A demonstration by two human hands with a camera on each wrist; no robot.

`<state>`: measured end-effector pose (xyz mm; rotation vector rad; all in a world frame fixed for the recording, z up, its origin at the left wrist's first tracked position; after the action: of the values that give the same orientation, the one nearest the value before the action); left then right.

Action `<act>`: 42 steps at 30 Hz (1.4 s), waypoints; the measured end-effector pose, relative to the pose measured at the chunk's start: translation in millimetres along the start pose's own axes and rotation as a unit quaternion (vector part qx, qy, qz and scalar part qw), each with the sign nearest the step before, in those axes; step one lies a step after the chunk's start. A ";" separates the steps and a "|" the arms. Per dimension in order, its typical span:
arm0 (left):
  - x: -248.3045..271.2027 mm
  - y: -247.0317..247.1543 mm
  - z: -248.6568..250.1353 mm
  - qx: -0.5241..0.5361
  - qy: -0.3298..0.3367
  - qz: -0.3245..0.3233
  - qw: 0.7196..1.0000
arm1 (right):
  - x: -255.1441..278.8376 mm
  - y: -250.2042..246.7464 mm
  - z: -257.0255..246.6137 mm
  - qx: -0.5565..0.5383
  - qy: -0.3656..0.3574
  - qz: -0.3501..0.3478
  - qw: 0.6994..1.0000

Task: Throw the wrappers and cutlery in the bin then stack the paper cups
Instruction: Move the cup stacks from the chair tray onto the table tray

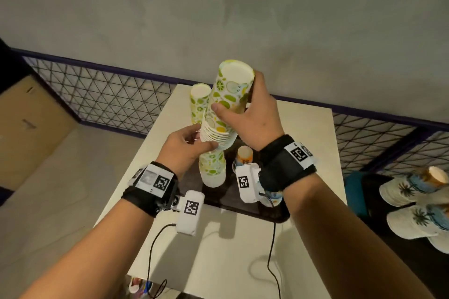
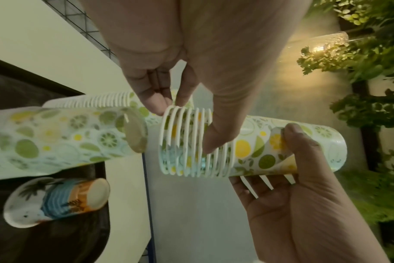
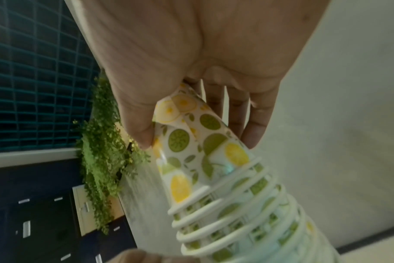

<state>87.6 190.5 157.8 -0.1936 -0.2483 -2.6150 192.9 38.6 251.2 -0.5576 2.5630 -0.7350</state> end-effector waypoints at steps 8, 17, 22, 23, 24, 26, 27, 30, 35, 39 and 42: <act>-10.1 -15.3 -56.8 0.000 -0.086 0.003 0.996 | 3.0 73.8 41.0 0.045 0.049 -0.052 0.996; -25.8 -28.7 -114.6 -0.026 -0.119 -0.021 0.992 | 14.8 113.3 83.9 0.066 0.097 -0.101 0.988; -22.4 -24.7 -102.0 -0.059 -0.127 -0.022 0.990 | 10.2 116.9 84.2 0.067 0.100 -0.118 0.986; -17.6 -24.8 -98.7 -0.063 -0.134 -0.001 0.989 | 10.3 115.1 84.5 0.066 0.102 -0.126 0.985; -12.4 -27.3 -98.0 -0.065 -0.139 0.033 0.988 | 11.5 111.7 84.8 0.065 0.105 -0.136 0.983; 0.7 -29.7 -93.7 -0.059 -0.124 0.077 0.987 | 16.4 99.6 87.5 0.068 0.111 -0.152 0.980; 7.7 -29.4 -90.9 -0.059 -0.110 0.078 0.989 | 20.7 91.5 89.7 0.068 0.113 -0.156 0.979; 29.2 -16.0 -79.2 -0.082 -0.072 0.047 0.993 | 41.8 57.0 100.7 0.042 0.124 -0.135 0.982; 55.8 53.4 -64.2 -0.113 -0.028 -0.084 0.990 | 99.7 -27.9 131.2 0.003 0.125 -0.027 0.992; 66.8 141.5 -62.4 -0.093 -0.015 -0.169 0.981 | 146.8 -108.3 171.9 0.026 0.150 0.072 0.986; 73.3 209.3 -68.8 -0.086 -0.013 -0.193 0.977 | 182.5 -169.4 207.2 0.041 0.182 0.159 0.970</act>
<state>121.8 -37.9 133.5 -0.2612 -0.0719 -3.0235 185.6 -264.3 136.7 0.0254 2.8386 -0.8861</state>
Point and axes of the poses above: each hand's wrist, its own x-axis away from the middle knuckle, its own y-axis out of the palm, z = x × y, the point moved 3 cm from there along -x, towards the middle knuckle, and after that the axes turned 11 degrees about x, right-handed, at the moved point
